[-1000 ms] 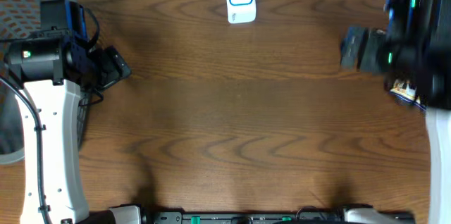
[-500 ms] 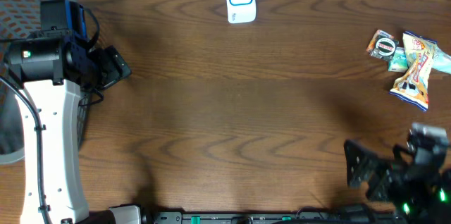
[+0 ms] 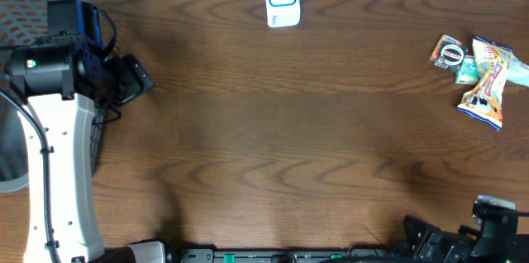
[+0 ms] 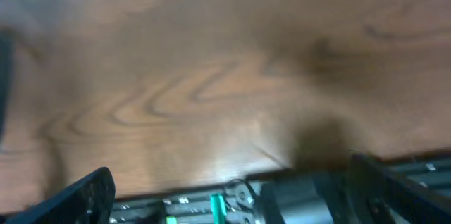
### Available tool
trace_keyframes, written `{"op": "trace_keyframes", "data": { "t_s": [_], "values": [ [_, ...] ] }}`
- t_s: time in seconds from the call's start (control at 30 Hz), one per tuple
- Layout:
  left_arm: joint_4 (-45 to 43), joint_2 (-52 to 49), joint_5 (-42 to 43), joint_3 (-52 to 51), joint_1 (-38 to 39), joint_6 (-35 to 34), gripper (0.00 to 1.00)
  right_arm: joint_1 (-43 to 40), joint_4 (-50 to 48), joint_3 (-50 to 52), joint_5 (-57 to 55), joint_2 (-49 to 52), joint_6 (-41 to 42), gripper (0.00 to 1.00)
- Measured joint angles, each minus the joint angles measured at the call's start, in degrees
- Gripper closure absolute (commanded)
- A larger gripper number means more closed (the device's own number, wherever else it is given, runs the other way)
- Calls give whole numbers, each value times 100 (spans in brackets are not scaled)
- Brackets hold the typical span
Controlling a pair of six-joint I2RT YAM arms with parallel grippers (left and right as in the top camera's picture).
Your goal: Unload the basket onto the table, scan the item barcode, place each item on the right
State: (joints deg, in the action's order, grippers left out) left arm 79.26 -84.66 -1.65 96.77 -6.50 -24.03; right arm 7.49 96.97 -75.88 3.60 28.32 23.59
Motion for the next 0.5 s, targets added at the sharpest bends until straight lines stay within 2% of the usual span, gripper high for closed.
{"op": "trace_keyframes", "data": {
  "t_s": [0.17, 0.33, 0.5],
  "values": [
    [0, 0, 0, 0, 0, 0, 2, 0, -35, 0, -94, 0, -11, 1],
    [0, 0, 0, 0, 0, -2, 2, -46, -498, 315, -341, -2, -52, 1],
    [0, 0, 0, 0, 0, -2, 2, -273, -1657, 1012, -326, -223, -481, 1]
  ]
}}
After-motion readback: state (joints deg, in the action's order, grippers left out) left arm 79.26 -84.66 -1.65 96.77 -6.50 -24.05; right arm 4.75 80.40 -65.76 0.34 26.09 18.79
